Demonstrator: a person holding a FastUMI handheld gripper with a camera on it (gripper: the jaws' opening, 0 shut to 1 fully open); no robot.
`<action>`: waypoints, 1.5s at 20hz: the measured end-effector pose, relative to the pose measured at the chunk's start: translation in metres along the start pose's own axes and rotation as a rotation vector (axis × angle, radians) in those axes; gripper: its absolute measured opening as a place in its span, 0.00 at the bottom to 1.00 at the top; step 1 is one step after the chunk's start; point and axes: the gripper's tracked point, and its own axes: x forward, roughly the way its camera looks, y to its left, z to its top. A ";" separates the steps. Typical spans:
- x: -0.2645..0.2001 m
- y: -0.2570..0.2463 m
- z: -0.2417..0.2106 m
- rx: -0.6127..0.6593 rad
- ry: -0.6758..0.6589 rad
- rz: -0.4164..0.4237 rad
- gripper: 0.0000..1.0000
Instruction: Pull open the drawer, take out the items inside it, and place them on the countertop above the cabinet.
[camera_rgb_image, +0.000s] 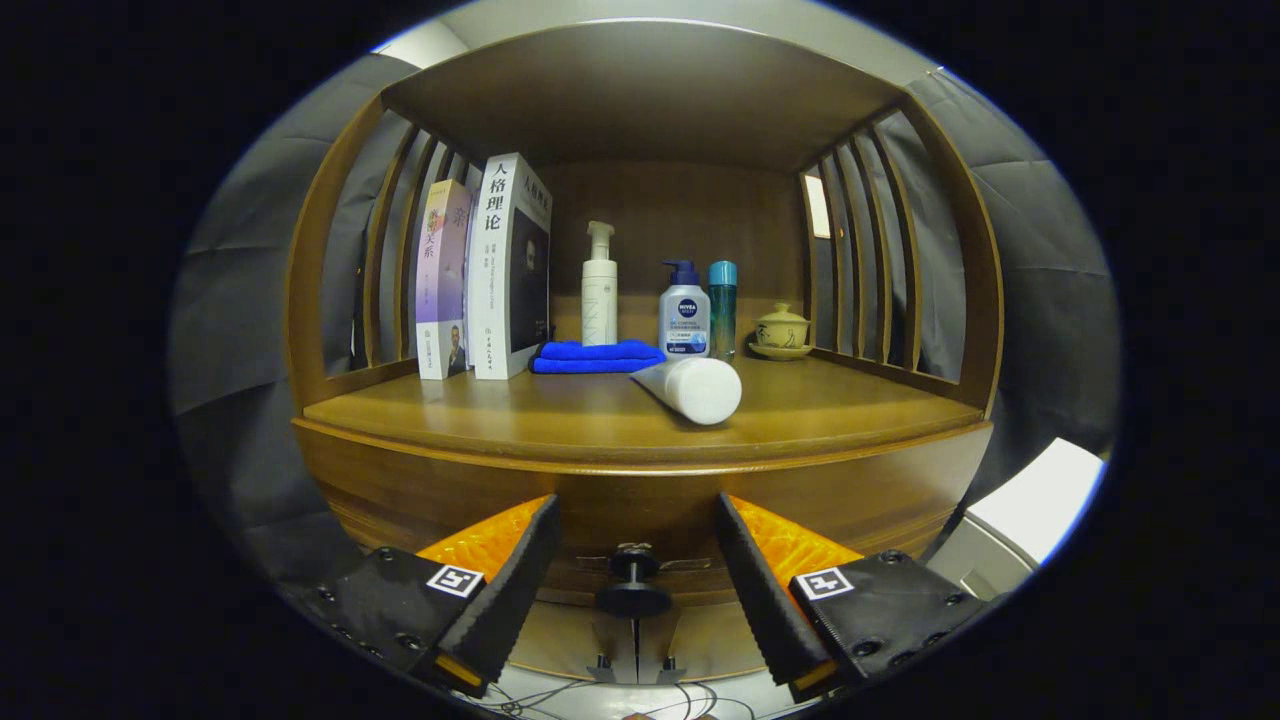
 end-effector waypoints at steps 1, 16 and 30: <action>-0.004 -0.001 0.011 0.008 -0.029 0.013 0.97; -0.147 -0.009 0.173 0.018 -0.182 0.105 0.97; -0.237 -0.007 0.204 0.098 -0.183 0.191 0.98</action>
